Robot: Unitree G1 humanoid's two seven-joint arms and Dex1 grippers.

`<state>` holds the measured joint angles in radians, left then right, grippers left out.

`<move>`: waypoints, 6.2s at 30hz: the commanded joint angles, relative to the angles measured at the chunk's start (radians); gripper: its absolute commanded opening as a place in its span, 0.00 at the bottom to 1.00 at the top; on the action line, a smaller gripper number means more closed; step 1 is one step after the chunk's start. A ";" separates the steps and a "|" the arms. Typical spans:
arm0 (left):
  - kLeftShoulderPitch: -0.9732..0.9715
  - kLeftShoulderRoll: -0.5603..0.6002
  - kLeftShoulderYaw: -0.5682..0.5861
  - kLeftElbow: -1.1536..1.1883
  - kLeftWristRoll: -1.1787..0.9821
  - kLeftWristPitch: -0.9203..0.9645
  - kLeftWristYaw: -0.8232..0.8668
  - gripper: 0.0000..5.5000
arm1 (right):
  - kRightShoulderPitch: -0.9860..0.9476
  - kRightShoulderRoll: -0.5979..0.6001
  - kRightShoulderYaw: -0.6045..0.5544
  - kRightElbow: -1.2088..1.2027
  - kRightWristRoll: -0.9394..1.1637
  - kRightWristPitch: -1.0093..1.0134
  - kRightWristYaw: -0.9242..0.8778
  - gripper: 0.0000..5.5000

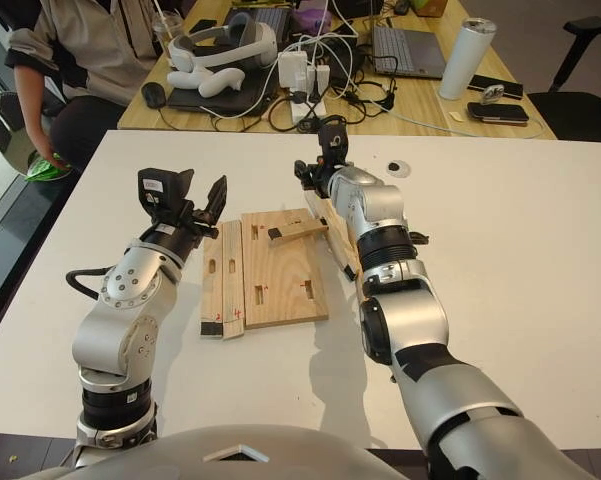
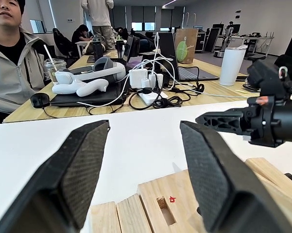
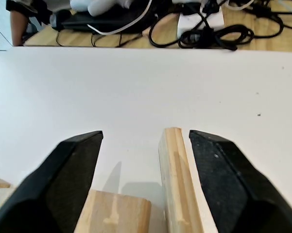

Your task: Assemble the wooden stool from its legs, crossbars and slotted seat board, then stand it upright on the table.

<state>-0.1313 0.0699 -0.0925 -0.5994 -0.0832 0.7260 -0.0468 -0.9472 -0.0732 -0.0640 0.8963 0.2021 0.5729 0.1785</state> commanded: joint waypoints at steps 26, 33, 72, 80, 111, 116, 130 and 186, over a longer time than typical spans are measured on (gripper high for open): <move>-0.065 0.001 -0.017 0.043 -0.003 0.018 -0.015 0.49 | -0.027 -0.054 -0.102 0.380 -0.076 -0.115 0.064 0.25; -0.066 -0.002 -0.013 0.038 -0.003 0.021 -0.012 0.49 | -0.030 -0.064 -0.126 0.366 -0.069 -0.167 0.031 0.19; -0.263 -0.308 0.210 -0.050 -0.601 0.652 -0.038 0.49 | 0.476 0.211 -0.264 -1.049 0.964 -0.082 0.136 0.19; -0.294 -0.366 0.379 0.041 -0.783 0.705 0.032 0.41 | 0.472 0.207 -0.250 -1.085 1.094 -0.017 0.093 0.19; -0.408 0.140 0.405 0.298 -1.539 0.506 0.192 0.15 | 0.573 -0.100 -0.177 -1.190 1.499 0.205 0.059 0.18; -0.339 0.195 0.345 0.246 -1.564 0.422 0.204 0.25 | 0.557 -0.114 -0.184 -1.177 1.475 0.170 0.059 0.18; -0.011 0.418 0.115 0.083 -0.766 0.261 0.291 0.36 | 0.661 -0.392 -0.366 -1.252 1.458 0.149 -0.191 0.18; -0.005 0.034 0.155 -0.056 -0.139 0.147 0.268 0.36 | 1.199 -0.564 -0.156 -1.522 1.143 0.143 -0.507 0.18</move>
<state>-0.1283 0.1092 0.0581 -0.6553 -0.2400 0.8708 0.2274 0.2379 -0.6360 -0.2393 -0.6550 1.4259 0.6880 -0.2603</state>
